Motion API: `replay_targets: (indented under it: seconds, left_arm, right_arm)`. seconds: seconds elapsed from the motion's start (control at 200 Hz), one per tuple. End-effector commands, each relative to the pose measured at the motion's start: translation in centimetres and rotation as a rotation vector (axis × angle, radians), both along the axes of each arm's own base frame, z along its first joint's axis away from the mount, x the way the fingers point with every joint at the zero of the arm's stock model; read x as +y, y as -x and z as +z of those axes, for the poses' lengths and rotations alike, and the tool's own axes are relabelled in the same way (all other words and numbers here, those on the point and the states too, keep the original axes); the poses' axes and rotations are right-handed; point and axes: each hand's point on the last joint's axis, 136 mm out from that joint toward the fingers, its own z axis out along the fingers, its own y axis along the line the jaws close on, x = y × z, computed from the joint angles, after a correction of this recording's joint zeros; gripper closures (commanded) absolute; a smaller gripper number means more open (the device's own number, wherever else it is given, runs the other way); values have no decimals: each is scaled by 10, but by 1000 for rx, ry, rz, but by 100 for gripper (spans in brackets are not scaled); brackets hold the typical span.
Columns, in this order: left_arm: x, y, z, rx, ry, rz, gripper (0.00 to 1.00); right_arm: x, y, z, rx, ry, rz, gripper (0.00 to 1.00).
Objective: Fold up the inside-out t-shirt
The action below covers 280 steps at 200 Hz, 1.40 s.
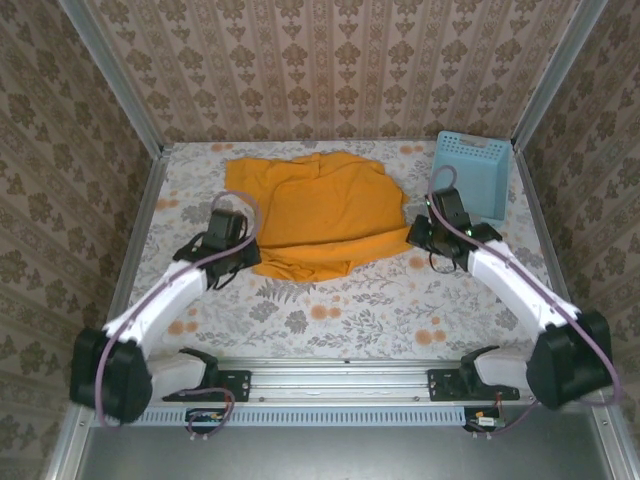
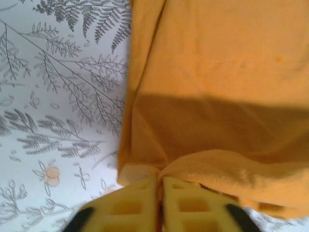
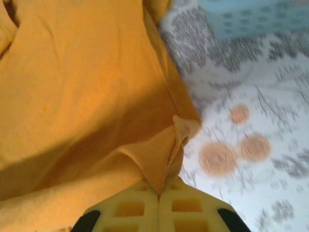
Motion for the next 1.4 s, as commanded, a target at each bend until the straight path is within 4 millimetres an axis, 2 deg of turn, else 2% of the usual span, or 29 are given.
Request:
replay_targets:
  seconds: [0.0, 0.115, 0.18, 0.195, 0.235, 0.28, 0.325, 0.375, 0.435, 0.55, 0.71, 0.89, 1.075, 1.21, 1.395]
  left_arm:
    - [11, -23, 0, 30, -124, 23, 75]
    - [20, -31, 12, 14, -230, 40, 48]
    - [12, -33, 29, -53, -265, -9, 31]
    - [0, -30, 33, -76, -267, -54, 28]
    - [-19, -28, 44, -126, -276, -128, 19]
    - [-46, -25, 49, -167, -256, -232, 12]
    - [-76, -20, 49, -191, -226, -355, 8]
    - [-100, -17, 43, -186, -233, -442, 5]
    - [-122, -16, 30, -163, -253, -524, 4]
    - [-152, -21, 8, -124, -265, -632, 4]
    - [-182, -17, -8, -81, -254, -756, 4]
    - [-196, -14, -35, -9, -293, -819, 3]
    - [-197, -15, -54, 41, -313, -838, 6]
    - [-201, -11, -61, 73, -283, -854, 17]
    - [-196, -17, -59, 70, -305, -817, 49]
  right_arm:
    - [-2, -32, -10, 36, 62, -2, 100]
    - [-5, -53, -16, 68, 93, -9, 100]
    - [0, -61, -14, 58, 78, 6, 100]
    - [2, -63, -14, 55, 70, 13, 100]
    - [7, -64, -12, 47, 50, 29, 100]
    - [12, -65, -9, 34, 27, 46, 100]
    - [13, -64, -8, 28, 20, 50, 100]
    - [14, -62, -7, 22, 16, 53, 100]
    - [13, -59, -7, 19, 16, 52, 100]
    - [9, -50, -9, 22, 19, 50, 100]
    - [6, -38, -12, 18, 23, 49, 100]
    - [5, -31, -16, 20, 15, 50, 100]
    - [0, -27, -17, 15, 35, 41, 100]
    - [-4, -26, -14, 5, 49, 33, 100]
    - [-5, -26, -16, 8, 57, 31, 100]
